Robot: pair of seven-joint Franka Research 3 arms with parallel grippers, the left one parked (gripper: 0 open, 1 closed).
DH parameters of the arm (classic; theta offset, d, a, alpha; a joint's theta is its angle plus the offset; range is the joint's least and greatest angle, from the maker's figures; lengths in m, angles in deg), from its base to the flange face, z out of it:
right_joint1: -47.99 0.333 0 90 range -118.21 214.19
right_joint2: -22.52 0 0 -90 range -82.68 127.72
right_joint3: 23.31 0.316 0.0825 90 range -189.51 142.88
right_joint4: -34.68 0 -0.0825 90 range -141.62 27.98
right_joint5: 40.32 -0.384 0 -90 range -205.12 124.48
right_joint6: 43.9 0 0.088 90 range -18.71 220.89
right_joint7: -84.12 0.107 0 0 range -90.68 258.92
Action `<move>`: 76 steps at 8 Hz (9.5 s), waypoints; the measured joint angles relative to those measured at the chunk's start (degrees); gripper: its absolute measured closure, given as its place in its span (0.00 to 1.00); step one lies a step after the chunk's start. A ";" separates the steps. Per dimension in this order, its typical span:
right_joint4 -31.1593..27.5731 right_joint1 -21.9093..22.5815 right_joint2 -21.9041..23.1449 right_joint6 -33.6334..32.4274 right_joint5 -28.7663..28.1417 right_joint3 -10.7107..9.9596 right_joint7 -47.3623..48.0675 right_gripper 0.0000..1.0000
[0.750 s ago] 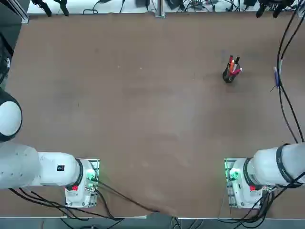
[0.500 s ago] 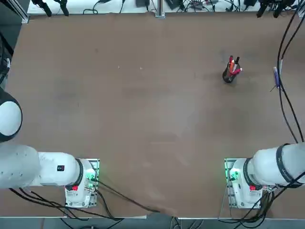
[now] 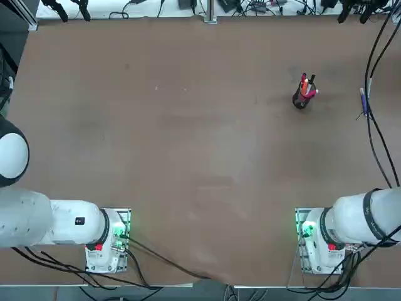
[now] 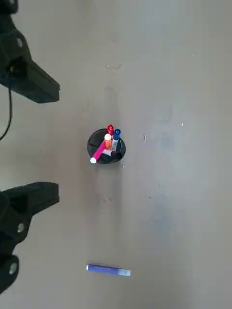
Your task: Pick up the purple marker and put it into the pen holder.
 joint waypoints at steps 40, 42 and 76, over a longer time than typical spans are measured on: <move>-9.87 -18.85 -11.20 21.33 15.29 8.46 17.81 0.86; -9.62 -13.32 -11.08 18.10 23.69 8.56 34.39 0.86; 7.83 9.39 -22.96 -13.22 24.95 7.57 83.62 0.00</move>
